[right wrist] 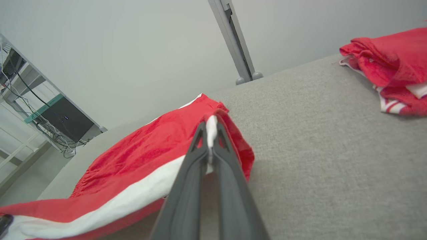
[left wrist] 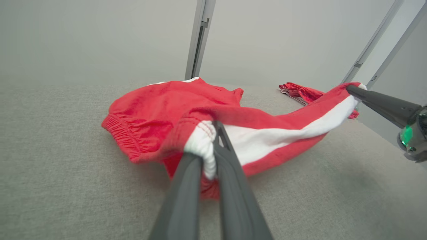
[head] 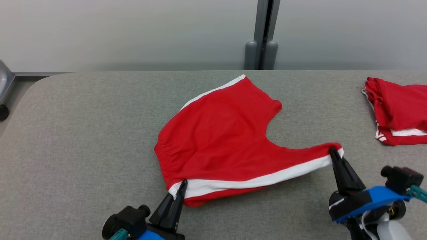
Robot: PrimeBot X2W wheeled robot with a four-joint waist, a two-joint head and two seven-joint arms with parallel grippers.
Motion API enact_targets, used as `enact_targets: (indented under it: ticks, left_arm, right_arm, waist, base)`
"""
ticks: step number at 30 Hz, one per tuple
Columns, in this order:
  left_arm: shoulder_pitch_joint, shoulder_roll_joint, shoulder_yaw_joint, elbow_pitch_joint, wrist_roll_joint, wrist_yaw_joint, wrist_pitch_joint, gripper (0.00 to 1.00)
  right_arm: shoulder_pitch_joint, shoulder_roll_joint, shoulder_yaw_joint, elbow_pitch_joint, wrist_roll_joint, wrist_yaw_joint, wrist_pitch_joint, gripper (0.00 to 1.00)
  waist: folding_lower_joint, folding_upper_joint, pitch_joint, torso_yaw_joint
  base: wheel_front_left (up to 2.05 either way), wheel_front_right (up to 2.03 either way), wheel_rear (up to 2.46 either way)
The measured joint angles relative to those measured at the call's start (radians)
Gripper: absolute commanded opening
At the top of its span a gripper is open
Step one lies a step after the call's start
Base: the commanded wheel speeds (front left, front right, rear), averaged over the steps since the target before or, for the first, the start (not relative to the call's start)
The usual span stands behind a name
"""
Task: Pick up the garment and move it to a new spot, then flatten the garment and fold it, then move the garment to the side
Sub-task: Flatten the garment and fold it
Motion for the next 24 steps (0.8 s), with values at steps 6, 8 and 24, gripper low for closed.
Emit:
enact_targets:
  ticks: [6, 8, 24]
  left_arm:
    - [-0.089, -0.015, -0.001, 0.005, 0.007, -0.002, 0.000, 0.00]
    - [-0.119, -0.021, 0.003, 0.011, 0.007, -0.004, 0.000, 0.00]
    - [-0.417, -0.082, 0.089, 0.099, 0.005, -0.017, 0.000, 0.00]
  right_arm:
    - [-0.164, -0.017, -0.007, 0.070, -0.047, 0.000, 0.039, 0.00]
    - [-0.227, -0.018, -0.010, 0.097, -0.052, 0.000, 0.050, 0.00]
    - [-0.801, -0.055, 0.032, 0.458, -0.169, 0.000, 0.121, 0.00]
  waist:
    - [0.0001, 0.0000, 0.048, 0.034]
    - [0.0001, 0.0000, 0.070, 0.045]
    - [0.0003, 0.0000, 0.306, 0.134]
  base:
    - [0.00, 0.00, 0.00]
    - [0.00, 0.00, 0.00]
    - [0.00, 0.00, 0.00]
